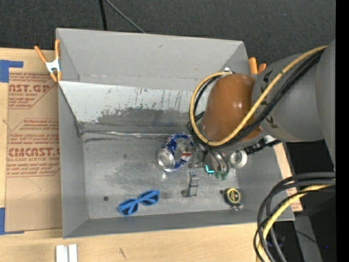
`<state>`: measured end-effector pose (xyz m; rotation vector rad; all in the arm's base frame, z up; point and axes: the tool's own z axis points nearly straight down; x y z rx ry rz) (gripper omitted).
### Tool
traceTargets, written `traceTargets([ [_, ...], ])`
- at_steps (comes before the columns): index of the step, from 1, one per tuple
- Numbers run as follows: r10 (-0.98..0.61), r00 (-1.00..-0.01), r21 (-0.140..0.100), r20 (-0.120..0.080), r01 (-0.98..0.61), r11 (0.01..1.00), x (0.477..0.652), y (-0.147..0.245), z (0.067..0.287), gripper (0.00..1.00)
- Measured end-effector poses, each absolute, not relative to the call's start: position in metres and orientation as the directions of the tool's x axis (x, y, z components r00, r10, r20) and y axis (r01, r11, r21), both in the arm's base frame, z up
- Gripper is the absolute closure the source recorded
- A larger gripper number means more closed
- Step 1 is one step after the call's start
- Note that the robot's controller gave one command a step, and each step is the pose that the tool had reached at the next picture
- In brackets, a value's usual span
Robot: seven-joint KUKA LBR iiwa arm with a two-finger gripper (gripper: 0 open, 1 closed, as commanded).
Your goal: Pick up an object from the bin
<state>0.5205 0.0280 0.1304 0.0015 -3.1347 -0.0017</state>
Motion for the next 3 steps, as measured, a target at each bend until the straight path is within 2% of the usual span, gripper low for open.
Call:
traceTargets([
  [1,0.025,-1.0,0.005,-0.013,0.025,1.0,0.505,0.047,0.081,0.0],
  [2,-0.186,-0.982,0.0,-0.005,-0.186,0.982,0.531,0.044,0.128,0.0],
  [3,-0.113,-0.994,0.001,-0.006,-0.113,0.994,0.57,0.044,0.143,0.0],
])
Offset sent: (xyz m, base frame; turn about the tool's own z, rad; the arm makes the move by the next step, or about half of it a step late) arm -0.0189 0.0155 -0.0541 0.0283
